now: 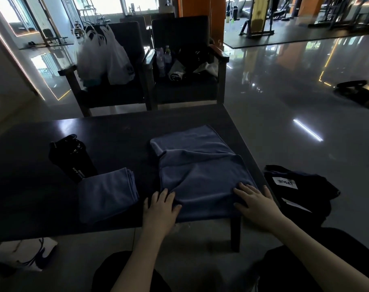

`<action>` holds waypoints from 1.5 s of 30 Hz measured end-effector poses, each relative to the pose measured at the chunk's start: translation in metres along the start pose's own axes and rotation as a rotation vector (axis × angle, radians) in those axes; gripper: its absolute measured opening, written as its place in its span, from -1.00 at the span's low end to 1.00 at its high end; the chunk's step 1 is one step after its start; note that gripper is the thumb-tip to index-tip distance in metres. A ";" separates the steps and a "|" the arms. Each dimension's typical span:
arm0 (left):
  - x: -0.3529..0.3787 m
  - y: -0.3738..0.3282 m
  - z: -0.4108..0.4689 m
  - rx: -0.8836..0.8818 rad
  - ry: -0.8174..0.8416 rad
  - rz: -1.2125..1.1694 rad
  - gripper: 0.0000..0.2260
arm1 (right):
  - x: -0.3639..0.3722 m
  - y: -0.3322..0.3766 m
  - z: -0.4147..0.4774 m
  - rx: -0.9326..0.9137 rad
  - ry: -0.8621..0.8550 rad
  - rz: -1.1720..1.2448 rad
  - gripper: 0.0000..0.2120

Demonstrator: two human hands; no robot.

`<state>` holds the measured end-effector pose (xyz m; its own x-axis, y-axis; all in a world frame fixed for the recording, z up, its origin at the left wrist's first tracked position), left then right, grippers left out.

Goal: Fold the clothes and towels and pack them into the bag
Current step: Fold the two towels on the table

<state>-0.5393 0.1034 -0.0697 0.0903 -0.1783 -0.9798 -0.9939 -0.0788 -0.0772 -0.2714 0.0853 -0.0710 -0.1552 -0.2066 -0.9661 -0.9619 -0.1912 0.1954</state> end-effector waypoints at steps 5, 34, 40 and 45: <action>-0.013 -0.013 0.017 0.034 -0.112 -0.096 -0.50 | -0.019 -0.009 0.027 0.029 -0.173 0.018 -0.49; 0.003 -0.023 0.073 0.043 0.123 0.013 -0.42 | -0.021 -0.012 0.064 -0.059 -0.146 -0.090 -0.42; 0.003 -0.016 0.088 0.037 0.135 0.070 -0.38 | -0.001 -0.027 0.078 0.012 -0.026 -0.036 -0.09; 0.001 -0.012 0.101 0.021 0.128 0.082 -0.32 | 0.000 -0.025 0.079 0.069 -0.052 -0.057 -0.17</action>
<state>-0.5333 0.2033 -0.0882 0.0150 -0.3069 -0.9516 -0.9993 -0.0383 -0.0034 -0.2650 0.1663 -0.0890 -0.1089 -0.1472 -0.9831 -0.9825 -0.1344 0.1290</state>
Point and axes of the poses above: each hand's wrist, its own z-axis towards the middle knuckle, its own x-axis out of the palm, y = z × x, the point moved 5 cm from there along z, towards the middle knuckle, and after that the axes turned 12 degrees about -x, right-handed, at the moved point
